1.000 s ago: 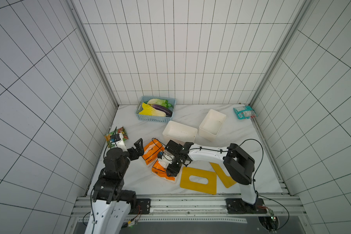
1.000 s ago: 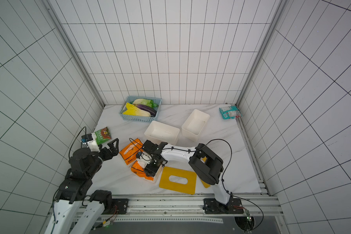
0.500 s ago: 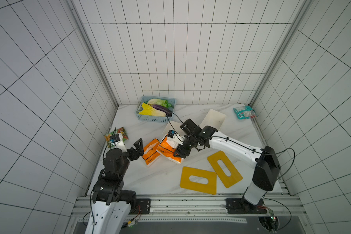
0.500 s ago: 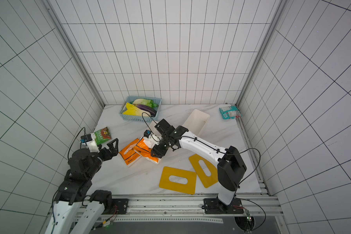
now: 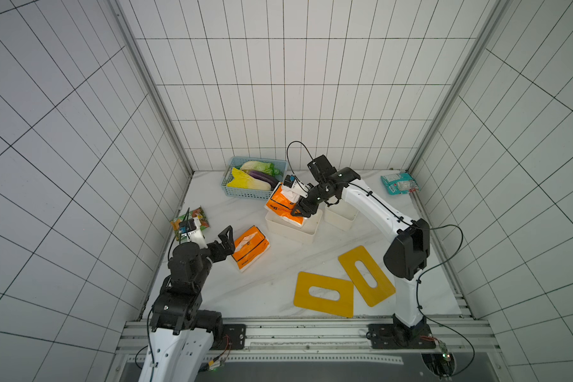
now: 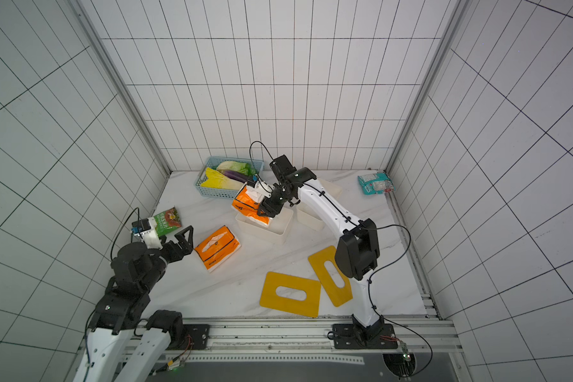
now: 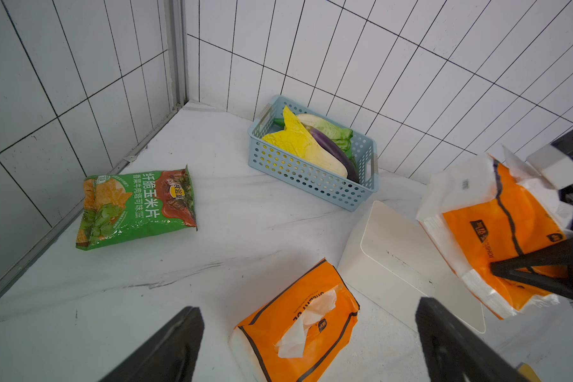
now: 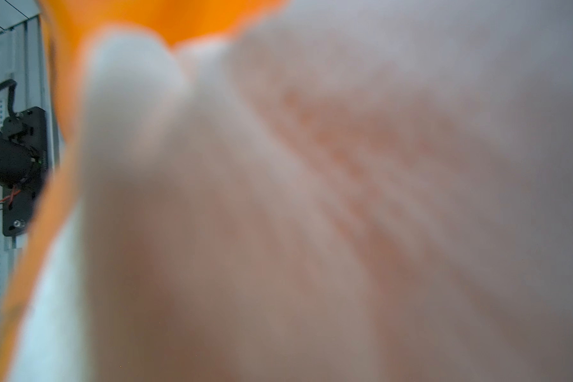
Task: Put the tissue paper into the tissue box
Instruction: Place the paper towel in the tissue box.
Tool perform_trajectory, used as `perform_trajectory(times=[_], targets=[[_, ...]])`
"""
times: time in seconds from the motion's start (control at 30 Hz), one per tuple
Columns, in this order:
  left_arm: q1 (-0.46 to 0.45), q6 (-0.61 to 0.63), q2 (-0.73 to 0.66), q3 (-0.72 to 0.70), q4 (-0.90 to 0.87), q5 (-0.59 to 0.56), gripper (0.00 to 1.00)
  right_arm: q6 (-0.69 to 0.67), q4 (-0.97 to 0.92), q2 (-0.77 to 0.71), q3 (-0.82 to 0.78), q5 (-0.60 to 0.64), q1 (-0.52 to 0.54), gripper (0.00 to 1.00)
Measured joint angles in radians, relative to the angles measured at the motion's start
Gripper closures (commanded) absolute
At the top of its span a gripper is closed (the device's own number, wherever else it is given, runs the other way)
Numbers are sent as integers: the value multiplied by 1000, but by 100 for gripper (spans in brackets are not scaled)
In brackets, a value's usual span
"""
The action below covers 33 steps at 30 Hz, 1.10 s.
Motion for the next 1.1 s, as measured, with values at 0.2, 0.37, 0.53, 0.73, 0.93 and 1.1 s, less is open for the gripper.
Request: perform_trajectory(times=[0.2, 0.37, 0.53, 0.73, 0.93, 1.1], targets=[[0, 0, 0, 0, 1, 3, 2, -47, -46, 104, 45, 0, -48, 39], [0, 0, 0, 0, 3, 4, 2, -57, -54, 138, 60, -6, -64, 39], [0, 0, 0, 0, 6, 5, 1, -58, -51, 189, 75, -6, -66, 38], [1, 0, 0, -2, 7, 5, 2, -55, -51, 261, 89, -4, -66, 36], [1, 0, 2, -4, 7, 9, 2, -39, -52, 272, 89, -1, -65, 20], [1, 0, 2, -5, 7, 11, 2, -35, -53, 272, 89, 3, -63, 5]])
